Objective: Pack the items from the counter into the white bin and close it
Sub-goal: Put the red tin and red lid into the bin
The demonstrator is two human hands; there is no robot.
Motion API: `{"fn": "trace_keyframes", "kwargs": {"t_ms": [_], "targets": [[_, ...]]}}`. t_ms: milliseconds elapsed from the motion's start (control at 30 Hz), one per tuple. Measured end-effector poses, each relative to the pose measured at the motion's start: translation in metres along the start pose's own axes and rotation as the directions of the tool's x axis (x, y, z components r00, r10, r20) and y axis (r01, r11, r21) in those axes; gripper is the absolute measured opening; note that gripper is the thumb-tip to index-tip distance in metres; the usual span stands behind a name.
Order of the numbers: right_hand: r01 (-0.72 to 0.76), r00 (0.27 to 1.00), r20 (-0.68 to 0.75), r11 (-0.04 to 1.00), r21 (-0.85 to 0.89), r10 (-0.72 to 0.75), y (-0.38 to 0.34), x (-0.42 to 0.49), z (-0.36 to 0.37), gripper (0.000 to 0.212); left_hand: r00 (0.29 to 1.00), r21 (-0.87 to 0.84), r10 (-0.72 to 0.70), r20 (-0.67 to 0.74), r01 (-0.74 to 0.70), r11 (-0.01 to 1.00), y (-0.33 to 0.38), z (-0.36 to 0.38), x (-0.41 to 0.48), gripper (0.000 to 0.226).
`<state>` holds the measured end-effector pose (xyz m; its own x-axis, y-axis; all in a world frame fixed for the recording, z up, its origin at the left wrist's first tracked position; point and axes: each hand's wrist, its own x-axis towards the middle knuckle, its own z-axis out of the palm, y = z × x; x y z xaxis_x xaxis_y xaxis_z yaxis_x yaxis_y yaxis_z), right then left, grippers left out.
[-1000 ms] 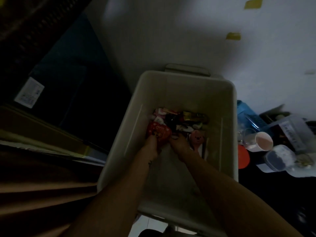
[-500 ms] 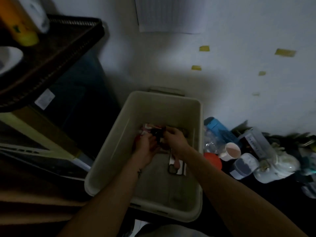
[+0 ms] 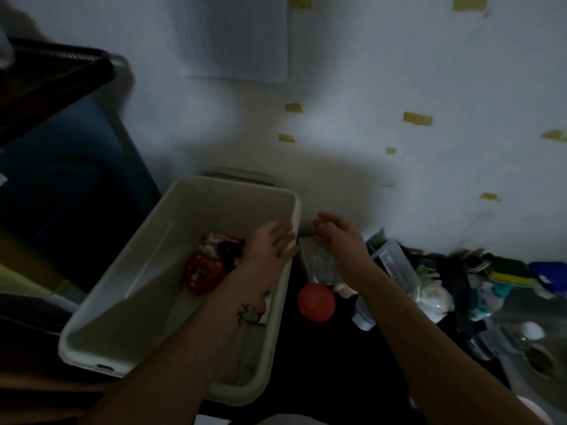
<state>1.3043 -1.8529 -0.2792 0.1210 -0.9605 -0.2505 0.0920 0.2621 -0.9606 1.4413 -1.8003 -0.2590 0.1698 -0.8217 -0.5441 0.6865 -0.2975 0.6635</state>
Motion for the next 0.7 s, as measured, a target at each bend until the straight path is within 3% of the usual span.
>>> {"fn": "trace_keyframes", "kwargs": {"t_ms": [267,467,600,700], "targets": [[-0.104,0.992,-0.071,0.994,-0.039,0.101,0.052,-0.009,-0.079,0.023,0.999,0.178,-0.002,0.041,-0.005,0.984,-0.084,0.039,-0.004,0.02],[-0.151,0.985,0.059,0.979,-0.138,0.16,0.09,-0.021,-0.087,0.033,0.995,0.357,0.057,-0.077,-0.025,0.934,-0.137,0.013,0.007,0.023],[-0.231,0.969,0.052,0.963,-0.141,0.24,0.114,-0.022,-0.087,0.035,0.973,0.338,0.032,-0.229,0.048,0.94,-0.157,-0.006,0.016,0.022],[-0.22,0.971,0.06,0.963,-0.153,0.231,0.125,-0.021,-0.081,0.033,0.968,0.377,0.034,-0.247,0.063,0.924,-0.169,-0.009,0.021,0.026]]}}
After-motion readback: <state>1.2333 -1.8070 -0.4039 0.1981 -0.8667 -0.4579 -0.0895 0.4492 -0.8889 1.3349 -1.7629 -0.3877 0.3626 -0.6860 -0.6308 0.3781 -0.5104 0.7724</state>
